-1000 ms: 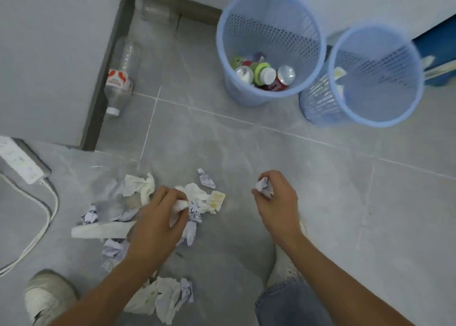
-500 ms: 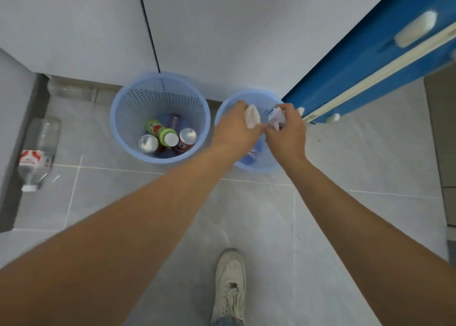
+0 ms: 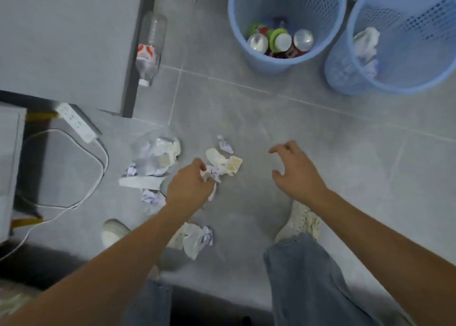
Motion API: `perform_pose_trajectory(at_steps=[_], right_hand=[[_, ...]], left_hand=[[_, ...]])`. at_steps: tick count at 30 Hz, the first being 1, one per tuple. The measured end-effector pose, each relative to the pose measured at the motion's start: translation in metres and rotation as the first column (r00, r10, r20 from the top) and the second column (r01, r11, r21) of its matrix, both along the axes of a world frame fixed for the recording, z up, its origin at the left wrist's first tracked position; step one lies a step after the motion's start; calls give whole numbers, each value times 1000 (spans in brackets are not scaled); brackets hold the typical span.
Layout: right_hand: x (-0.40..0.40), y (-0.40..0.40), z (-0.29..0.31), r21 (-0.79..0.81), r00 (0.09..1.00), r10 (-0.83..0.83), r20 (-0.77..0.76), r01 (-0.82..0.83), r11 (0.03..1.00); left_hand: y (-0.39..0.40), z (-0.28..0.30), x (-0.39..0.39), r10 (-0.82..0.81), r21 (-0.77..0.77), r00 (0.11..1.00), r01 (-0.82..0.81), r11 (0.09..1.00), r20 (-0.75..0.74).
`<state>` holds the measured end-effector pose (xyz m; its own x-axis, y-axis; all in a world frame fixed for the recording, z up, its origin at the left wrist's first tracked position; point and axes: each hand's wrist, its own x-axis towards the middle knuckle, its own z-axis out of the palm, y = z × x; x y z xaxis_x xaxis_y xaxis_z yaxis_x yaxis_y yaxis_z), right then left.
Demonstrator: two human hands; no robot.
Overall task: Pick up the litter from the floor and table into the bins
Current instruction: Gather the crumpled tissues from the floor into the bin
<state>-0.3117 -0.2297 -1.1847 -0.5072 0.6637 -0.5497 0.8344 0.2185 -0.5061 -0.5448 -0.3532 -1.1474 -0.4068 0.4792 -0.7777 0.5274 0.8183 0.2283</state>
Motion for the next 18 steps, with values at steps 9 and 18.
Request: perform_pose_trajectory(at_steps=[9,18], right_hand=[[-112,-89,-128,41,926,316,209,-331,943],[-139,-74,-169,157,832,457,314,-521,839]], left_hand=[[-165,-110,-28,64,-36,994,-67,997,-84],[-109,-195,4,45,116,982,-24,993,-184]])
